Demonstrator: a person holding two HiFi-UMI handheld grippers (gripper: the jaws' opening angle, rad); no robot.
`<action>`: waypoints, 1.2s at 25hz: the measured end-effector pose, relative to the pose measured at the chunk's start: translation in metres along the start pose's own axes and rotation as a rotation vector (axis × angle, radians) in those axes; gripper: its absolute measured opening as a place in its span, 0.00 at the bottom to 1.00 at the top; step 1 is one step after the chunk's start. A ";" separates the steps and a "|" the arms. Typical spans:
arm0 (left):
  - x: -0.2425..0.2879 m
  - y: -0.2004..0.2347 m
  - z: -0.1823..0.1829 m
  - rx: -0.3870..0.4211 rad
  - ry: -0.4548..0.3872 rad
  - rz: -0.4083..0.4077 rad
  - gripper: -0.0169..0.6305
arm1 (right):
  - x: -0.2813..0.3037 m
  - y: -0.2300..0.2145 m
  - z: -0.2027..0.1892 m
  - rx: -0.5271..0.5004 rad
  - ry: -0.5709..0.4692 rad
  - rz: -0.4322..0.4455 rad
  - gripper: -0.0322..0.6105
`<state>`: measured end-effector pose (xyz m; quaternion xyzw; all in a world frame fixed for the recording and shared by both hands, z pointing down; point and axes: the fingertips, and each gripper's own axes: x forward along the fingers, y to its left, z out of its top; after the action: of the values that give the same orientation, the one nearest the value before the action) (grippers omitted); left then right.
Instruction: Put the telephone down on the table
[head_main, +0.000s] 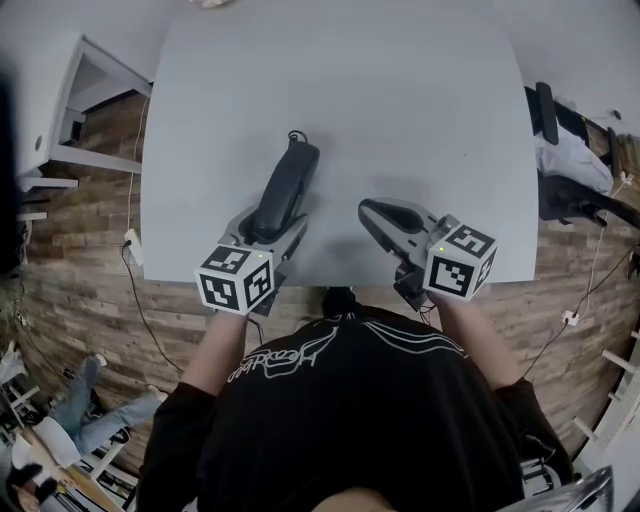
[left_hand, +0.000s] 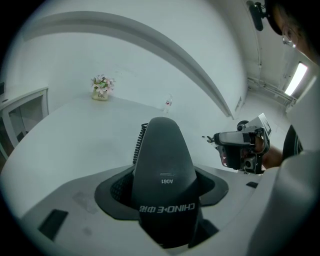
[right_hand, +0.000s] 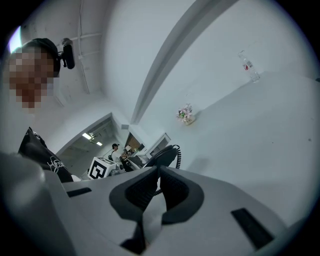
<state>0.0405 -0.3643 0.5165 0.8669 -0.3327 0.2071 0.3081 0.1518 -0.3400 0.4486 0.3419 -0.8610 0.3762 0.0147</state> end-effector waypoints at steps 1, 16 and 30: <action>0.005 0.001 -0.002 -0.005 0.004 0.001 0.46 | 0.000 -0.003 0.000 0.004 0.001 -0.002 0.11; 0.049 0.004 -0.029 -0.013 0.101 0.017 0.46 | -0.007 -0.026 -0.005 0.053 0.001 -0.020 0.11; 0.074 -0.001 -0.048 0.100 0.231 0.121 0.46 | -0.018 -0.039 -0.003 0.111 -0.038 -0.035 0.11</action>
<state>0.0851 -0.3646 0.5924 0.8300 -0.3359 0.3400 0.2877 0.1879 -0.3466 0.4706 0.3644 -0.8328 0.4165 -0.0141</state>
